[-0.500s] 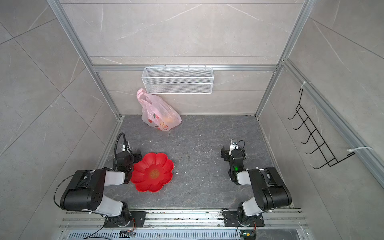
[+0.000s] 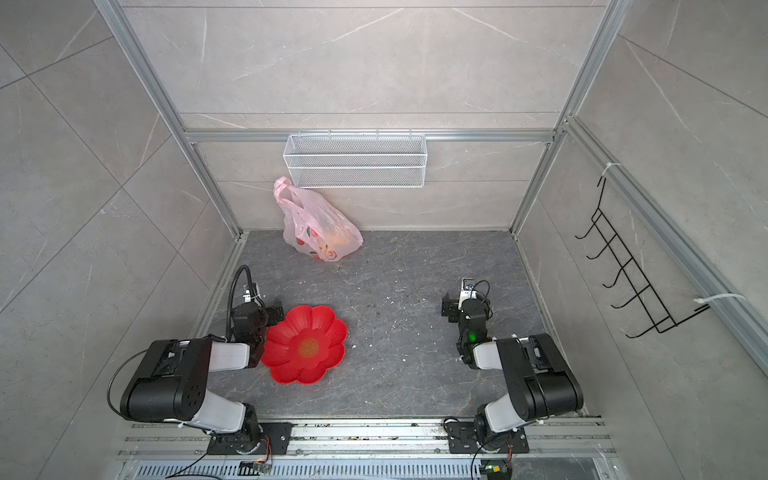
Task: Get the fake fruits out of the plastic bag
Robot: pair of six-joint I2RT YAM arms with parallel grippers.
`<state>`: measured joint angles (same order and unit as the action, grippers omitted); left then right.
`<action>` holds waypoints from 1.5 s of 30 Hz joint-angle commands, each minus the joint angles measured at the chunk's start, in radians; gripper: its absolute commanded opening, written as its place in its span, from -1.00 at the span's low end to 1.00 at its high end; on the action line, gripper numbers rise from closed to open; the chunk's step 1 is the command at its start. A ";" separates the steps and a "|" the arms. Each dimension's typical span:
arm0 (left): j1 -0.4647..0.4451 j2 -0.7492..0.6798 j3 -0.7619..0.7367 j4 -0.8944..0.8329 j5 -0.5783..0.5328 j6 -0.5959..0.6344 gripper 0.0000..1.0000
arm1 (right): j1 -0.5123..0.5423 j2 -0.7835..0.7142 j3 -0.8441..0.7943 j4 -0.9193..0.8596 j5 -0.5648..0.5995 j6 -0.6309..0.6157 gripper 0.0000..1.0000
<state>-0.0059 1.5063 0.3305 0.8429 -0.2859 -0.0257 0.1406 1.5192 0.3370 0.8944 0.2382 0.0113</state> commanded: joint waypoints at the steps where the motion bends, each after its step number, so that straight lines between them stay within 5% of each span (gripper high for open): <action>1: 0.004 -0.004 0.012 0.048 0.004 -0.007 1.00 | -0.004 -0.001 0.013 0.003 -0.002 0.006 0.98; 23: 0.004 -0.050 0.026 -0.016 0.000 -0.008 1.00 | -0.004 -0.015 0.017 0.001 0.005 0.006 0.98; 30: 0.004 -0.365 0.096 -0.356 -0.106 -0.099 1.00 | -0.004 -0.267 0.157 -0.484 0.184 0.112 0.98; 33: 0.005 -0.516 0.154 -0.552 -0.181 -0.267 1.00 | -0.010 -0.379 0.279 -0.811 0.207 0.298 0.98; 38: 0.006 -0.656 0.301 -0.878 -0.158 -0.410 1.00 | -0.012 -0.383 0.534 -1.231 -0.019 0.415 0.98; 42: 0.006 -0.656 0.442 -1.114 -0.024 -0.433 1.00 | 0.034 -0.395 0.569 -1.324 -0.156 0.502 0.99; 45: 0.006 -0.637 0.516 -1.222 0.046 -0.429 1.00 | 0.178 -0.379 0.583 -1.341 -0.159 0.521 0.98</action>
<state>-0.0040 0.8581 0.7868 -0.1669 -0.3367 -0.4198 0.2188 1.1286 0.8978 -0.2924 0.1585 0.4557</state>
